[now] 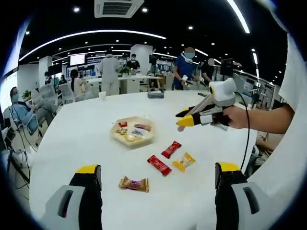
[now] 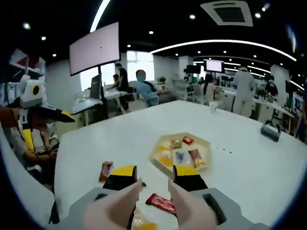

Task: Place the target food into the container with the food tongs after gripping and lifting it, then release it inside without dropping or visibly crushing the food.

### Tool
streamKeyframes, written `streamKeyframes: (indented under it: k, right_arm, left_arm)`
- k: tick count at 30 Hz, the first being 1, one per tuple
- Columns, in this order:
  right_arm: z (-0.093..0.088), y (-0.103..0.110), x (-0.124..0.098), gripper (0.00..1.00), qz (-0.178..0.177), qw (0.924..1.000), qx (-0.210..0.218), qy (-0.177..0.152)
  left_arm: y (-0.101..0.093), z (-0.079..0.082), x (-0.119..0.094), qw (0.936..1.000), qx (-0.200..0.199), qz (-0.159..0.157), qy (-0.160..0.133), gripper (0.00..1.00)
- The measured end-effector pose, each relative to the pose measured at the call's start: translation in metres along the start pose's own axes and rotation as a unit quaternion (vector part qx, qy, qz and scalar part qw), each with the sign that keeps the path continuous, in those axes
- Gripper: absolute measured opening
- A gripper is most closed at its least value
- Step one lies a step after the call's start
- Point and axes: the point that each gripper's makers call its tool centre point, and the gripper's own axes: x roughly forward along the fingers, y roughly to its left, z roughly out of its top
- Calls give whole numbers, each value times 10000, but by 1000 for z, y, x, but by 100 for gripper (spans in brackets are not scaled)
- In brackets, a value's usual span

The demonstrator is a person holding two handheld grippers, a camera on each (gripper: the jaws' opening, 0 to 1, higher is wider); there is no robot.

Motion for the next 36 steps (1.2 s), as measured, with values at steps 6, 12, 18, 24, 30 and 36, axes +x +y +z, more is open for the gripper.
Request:
streamKeyframes:
  k: [6,12,18,24,30,36]
  right_arm:
    - [-21,-11,-19,29,-258,9995,156,59]
    - [-47,-14,-31,29,-339,9989,275,171]
    - [-64,-1,-39,29,-333,9984,373,282]
    - [-61,8,-40,29,-292,9987,322,265]
    - [-56,7,-36,29,-263,9991,231,234]
    - [-63,5,-30,29,-212,9989,-48,422]
  left_arm:
    - [-15,5,10,9997,-129,-212,51,99]
    - [-22,5,13,9995,-118,-289,77,99]
    - [-32,-8,10,9985,-20,-414,366,99]
    - [-34,-6,6,9987,70,-404,312,99]
    - [-31,1,0,9990,142,-355,229,99]
    - [-29,-12,-5,9990,128,-294,325,99]
